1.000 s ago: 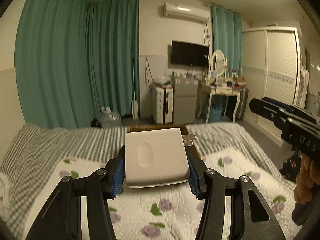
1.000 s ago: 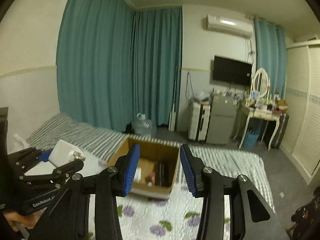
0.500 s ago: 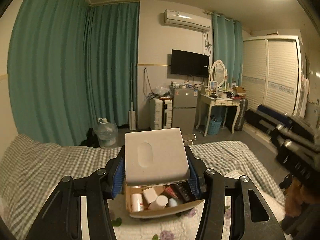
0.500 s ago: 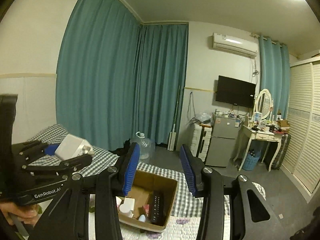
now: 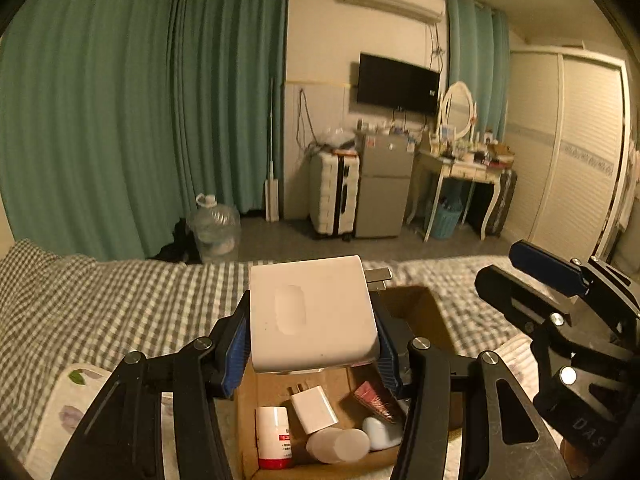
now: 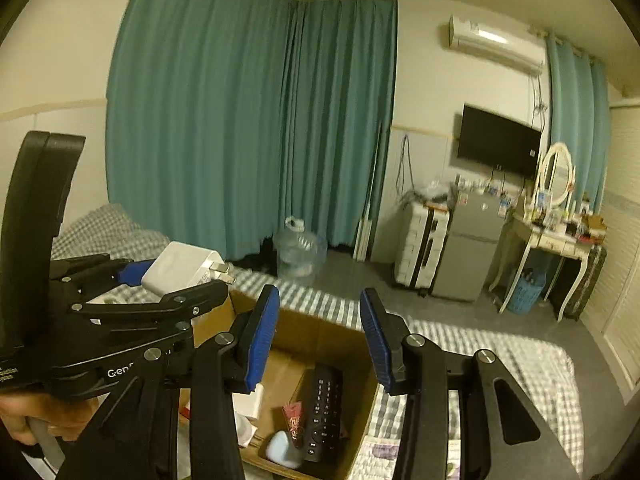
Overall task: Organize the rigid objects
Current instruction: 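Lift and carry the white block charger over the box with the left tool, then open the left tool to drop the white block charger into the box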
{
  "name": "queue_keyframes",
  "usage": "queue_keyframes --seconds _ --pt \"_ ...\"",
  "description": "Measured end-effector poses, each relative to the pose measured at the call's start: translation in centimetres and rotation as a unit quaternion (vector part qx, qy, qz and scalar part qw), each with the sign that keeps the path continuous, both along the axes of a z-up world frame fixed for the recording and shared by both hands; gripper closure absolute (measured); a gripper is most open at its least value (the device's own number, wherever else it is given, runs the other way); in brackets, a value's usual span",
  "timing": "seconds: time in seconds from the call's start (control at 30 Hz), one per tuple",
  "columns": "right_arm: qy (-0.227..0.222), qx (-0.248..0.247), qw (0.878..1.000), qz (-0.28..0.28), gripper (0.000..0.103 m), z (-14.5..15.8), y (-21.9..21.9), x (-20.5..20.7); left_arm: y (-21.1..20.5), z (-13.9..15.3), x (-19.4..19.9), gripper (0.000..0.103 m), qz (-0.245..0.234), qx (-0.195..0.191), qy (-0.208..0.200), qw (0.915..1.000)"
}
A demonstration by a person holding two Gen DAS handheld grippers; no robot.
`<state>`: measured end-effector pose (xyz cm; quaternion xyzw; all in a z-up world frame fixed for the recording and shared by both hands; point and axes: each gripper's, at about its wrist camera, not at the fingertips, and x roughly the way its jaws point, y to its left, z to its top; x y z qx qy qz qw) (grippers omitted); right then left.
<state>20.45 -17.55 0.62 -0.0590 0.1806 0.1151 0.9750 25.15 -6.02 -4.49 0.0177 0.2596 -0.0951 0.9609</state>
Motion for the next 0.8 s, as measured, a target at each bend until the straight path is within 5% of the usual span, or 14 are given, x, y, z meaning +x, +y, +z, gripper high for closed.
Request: queue_keyframes --seconds 0.43,0.53,0.8 --pt "0.138 0.016 0.990 0.002 0.061 -10.4 -2.2 7.6 -1.7 -8.9 5.9 0.049 0.010 0.029 0.126 0.9915" --pt "0.151 0.005 0.989 0.002 0.061 -11.6 -1.6 8.3 -2.2 -9.4 5.6 0.049 0.013 0.057 0.117 0.9914" --pt "0.160 -0.007 0.987 -0.008 0.061 -12.5 -1.4 8.8 -1.9 -9.2 5.8 0.047 0.013 0.050 0.133 0.9898"
